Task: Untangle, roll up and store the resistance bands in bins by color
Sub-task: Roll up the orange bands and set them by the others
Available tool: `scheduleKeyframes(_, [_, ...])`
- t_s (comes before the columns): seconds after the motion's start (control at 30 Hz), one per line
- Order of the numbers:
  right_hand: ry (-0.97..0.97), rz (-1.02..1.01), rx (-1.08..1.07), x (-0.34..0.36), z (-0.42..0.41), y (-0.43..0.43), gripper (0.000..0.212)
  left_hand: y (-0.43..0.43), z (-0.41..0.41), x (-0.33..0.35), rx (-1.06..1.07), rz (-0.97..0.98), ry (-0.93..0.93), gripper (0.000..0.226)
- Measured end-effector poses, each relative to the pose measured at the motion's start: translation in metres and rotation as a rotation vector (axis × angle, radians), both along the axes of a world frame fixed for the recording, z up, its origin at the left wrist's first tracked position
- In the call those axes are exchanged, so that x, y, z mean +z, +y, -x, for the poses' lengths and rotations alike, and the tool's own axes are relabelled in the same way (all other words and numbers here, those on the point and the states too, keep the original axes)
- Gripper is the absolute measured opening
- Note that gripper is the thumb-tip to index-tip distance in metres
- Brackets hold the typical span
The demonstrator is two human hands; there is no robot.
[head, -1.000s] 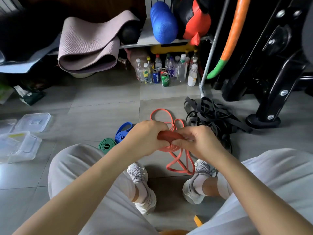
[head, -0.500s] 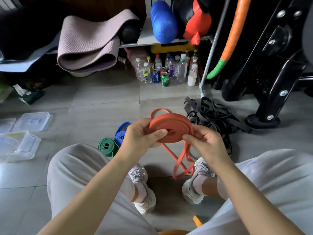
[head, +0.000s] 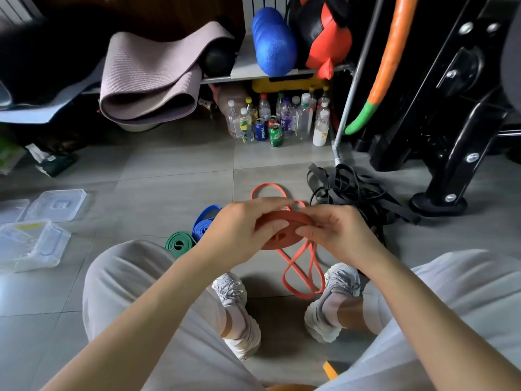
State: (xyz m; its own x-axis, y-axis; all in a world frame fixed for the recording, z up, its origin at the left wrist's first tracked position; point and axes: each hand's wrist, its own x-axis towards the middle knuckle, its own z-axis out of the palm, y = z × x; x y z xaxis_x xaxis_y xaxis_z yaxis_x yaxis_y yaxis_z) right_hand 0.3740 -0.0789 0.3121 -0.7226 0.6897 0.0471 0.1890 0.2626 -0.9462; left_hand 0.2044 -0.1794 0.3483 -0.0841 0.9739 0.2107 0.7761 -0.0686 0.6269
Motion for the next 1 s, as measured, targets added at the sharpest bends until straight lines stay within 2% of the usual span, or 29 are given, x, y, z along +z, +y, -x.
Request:
scheduleKeyframes(0.13, [-0.048, -0.043, 0.005, 0.001, -0.001, 0.002, 0.047, 0.002, -0.003, 0.000, 0.094, 0.064, -0.065, 0.017])
scheduleKeyframes(0.23, [-0.061, -0.075, 0.000, 0.000, -0.001, 0.003, 0.043, 0.001, -0.006, -0.004, 0.124, 0.033, 0.007, 0.015])
scheduleKeyframes(0.33, [-0.080, -0.142, -0.002, 0.000, 0.000, 0.004, 0.030, 0.000, -0.008, -0.008, 0.130, -0.017, 0.145, 0.026])
scheduleKeyframes(0.43, [-0.134, -0.235, 0.036, 0.003, -0.001, 0.004, 0.026, 0.000, -0.009, -0.011, 0.097, -0.007, 0.251, 0.027])
scheduleKeyframes(0.63, [-0.177, -0.297, 0.041, 0.005, 0.000, 0.005, 0.024, 0.003, -0.008, -0.012, 0.120, 0.061, 0.195, 0.024])
scheduleKeyframes(0.73, [-0.233, -0.321, 0.056, 0.006, 0.002, 0.005, 0.025, 0.004, -0.014, -0.010, 0.088, 0.155, 0.242, 0.038])
scheduleKeyframes(0.8, [-0.235, -0.296, 0.053, 0.006, 0.002, 0.006, 0.026, 0.004, -0.017, -0.011, 0.067, 0.143, 0.272, 0.046])
scheduleKeyframes(0.9, [-0.176, -0.184, 0.039, 0.004, 0.001, 0.007, 0.028, 0.003, -0.013, -0.015, 0.098, 0.107, 0.180, 0.040])
scheduleKeyframes(1.0, [-0.089, -0.059, -0.009, 0.000, -0.001, 0.007, 0.034, 0.000, -0.007, -0.019, 0.158, 0.130, -0.063, 0.043])
